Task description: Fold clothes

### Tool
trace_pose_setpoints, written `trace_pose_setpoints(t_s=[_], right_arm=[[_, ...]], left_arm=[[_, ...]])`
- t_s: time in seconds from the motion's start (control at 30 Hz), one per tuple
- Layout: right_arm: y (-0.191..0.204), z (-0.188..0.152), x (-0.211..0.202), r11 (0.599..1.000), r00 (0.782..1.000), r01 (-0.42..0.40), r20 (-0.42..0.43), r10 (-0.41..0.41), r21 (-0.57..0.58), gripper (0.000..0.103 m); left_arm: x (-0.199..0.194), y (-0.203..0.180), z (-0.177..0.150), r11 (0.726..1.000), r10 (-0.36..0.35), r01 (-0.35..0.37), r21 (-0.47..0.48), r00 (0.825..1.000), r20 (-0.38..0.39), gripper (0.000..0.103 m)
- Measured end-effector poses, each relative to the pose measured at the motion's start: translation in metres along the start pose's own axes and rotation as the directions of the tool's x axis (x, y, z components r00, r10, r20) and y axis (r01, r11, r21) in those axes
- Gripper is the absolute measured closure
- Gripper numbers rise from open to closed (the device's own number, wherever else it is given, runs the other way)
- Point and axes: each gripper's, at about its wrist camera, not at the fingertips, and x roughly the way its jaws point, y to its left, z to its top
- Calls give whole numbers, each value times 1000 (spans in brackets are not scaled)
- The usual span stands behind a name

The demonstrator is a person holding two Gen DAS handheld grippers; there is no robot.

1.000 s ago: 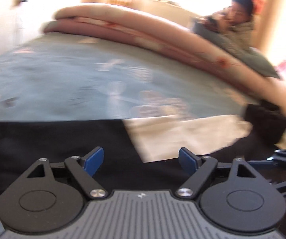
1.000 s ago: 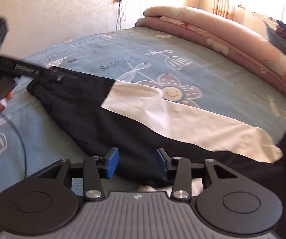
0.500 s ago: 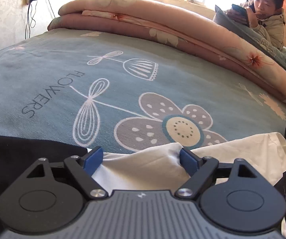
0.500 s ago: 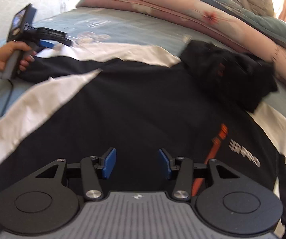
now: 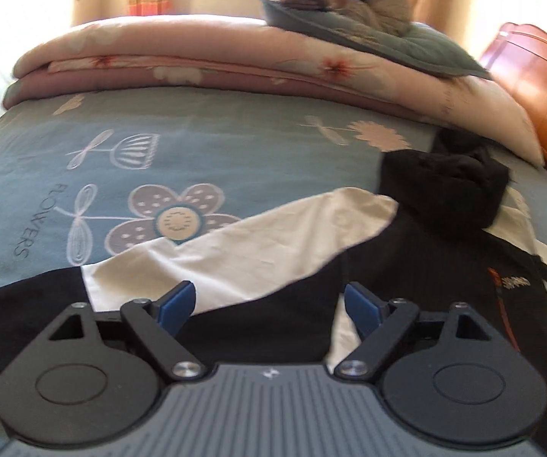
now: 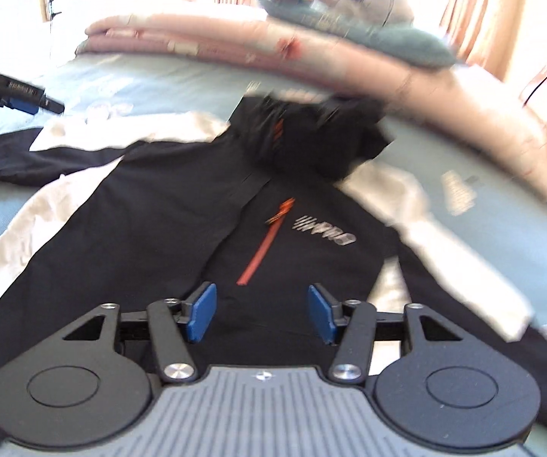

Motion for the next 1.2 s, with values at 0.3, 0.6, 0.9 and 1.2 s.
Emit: trace_pose_setpoints(t_s=[0.3, 0.6, 0.9, 1.2], right_arm=[[-21, -75, -61, 991, 999, 23, 19, -26, 133, 36], [-9, -130, -38, 936, 998, -60, -2, 65, 347, 36], [-8, -139, -21, 912, 996, -60, -29, 79, 407, 32], [3, -139, -9, 925, 995, -48, -68, 79, 376, 32]], left_arm=[[28, 11, -64, 957, -27, 5, -289, 997, -73, 72], [57, 3, -84, 949, -26, -19, -314, 990, -141, 65], [53, 47, -95, 810, -185, 148, -568, 983, -9, 65], [62, 48, -81, 859, -73, 63, -509, 997, -1, 91]])
